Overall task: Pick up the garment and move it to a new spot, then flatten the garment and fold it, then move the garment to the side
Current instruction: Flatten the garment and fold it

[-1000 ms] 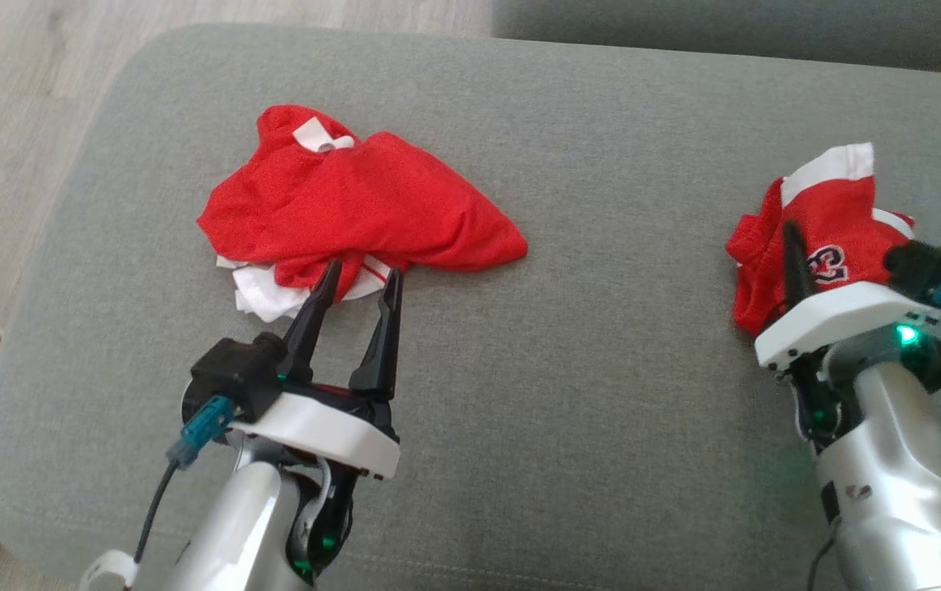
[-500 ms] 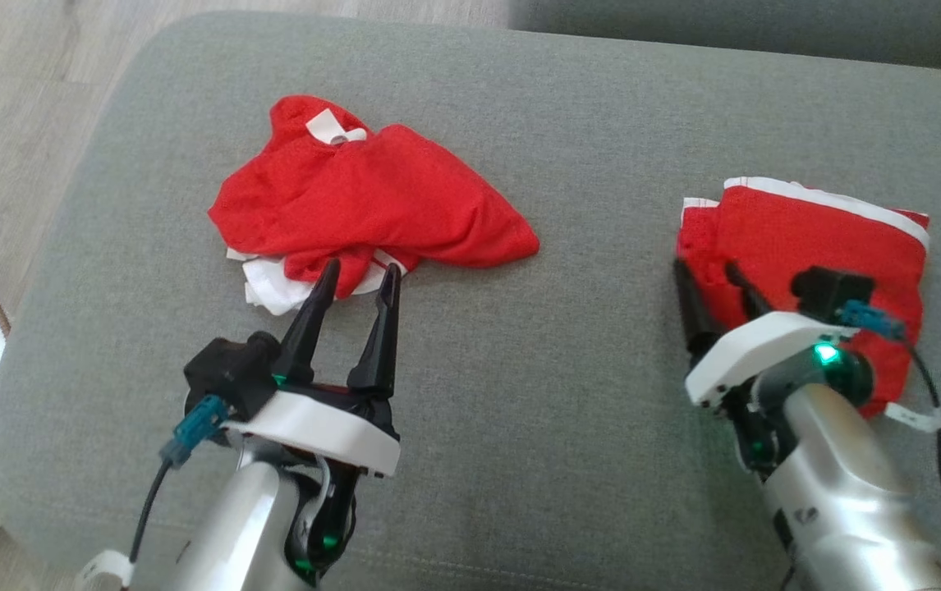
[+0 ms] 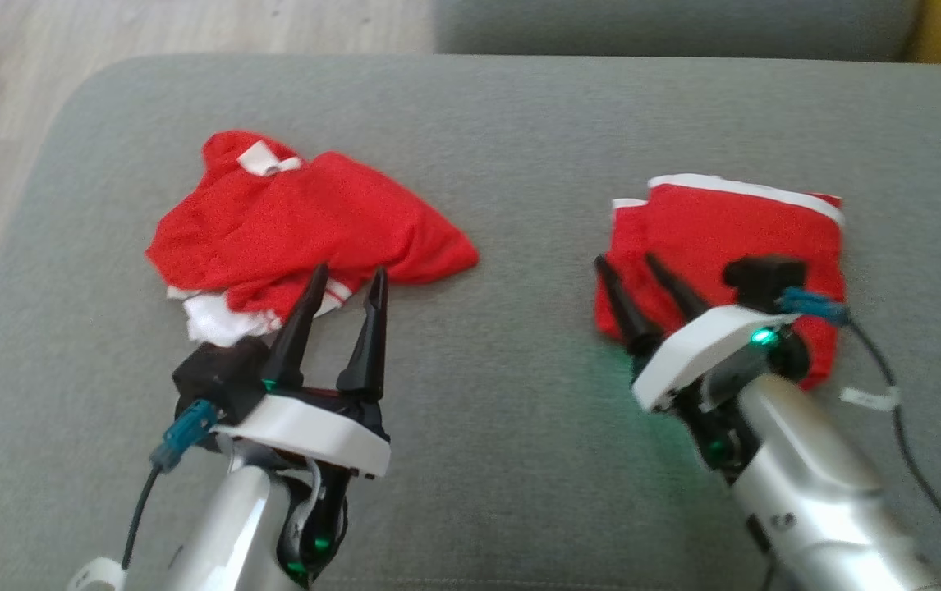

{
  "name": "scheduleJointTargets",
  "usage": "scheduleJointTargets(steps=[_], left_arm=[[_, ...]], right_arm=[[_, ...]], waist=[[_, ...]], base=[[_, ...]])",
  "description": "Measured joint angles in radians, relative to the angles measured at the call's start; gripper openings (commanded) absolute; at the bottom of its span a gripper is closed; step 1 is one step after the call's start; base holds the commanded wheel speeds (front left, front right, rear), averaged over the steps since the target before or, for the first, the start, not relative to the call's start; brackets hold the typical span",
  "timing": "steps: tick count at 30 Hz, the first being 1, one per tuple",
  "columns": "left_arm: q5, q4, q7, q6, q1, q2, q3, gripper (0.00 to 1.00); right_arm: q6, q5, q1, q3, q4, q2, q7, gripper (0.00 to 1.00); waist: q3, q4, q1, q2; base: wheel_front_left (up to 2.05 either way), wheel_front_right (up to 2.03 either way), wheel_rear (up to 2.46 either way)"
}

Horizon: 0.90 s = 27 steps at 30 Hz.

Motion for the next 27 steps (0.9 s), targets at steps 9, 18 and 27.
scheduleJointTargets(steps=[9,18,27], left_arm=[[0.027,-0.009,0.0,-0.001,0.0,0.0,0.034,1.0],[0.036,-0.029,0.0,0.0,0.006,0.0,0.061,1.0],[0.085,-0.028,0.0,-0.002,0.066,0.001,0.074,1.0]], right_arm=[[0.0,-0.152,0.029,-0.096,-0.107,-0.129,-0.141,1.0],[0.0,-0.407,0.177,-0.333,-0.248,-0.098,-0.194,1.0],[0.0,-0.527,0.31,-0.433,-0.357,0.001,-0.202,1.0]], waist=[[-0.029,-0.101,0.0,0.0],[-0.041,-0.178,-0.0001,0.0],[-0.039,-0.216,0.0,0.0]], base=[[0.0,0.0,0.0],[0.0,0.0,0.0],[0.0,0.0,0.0]])
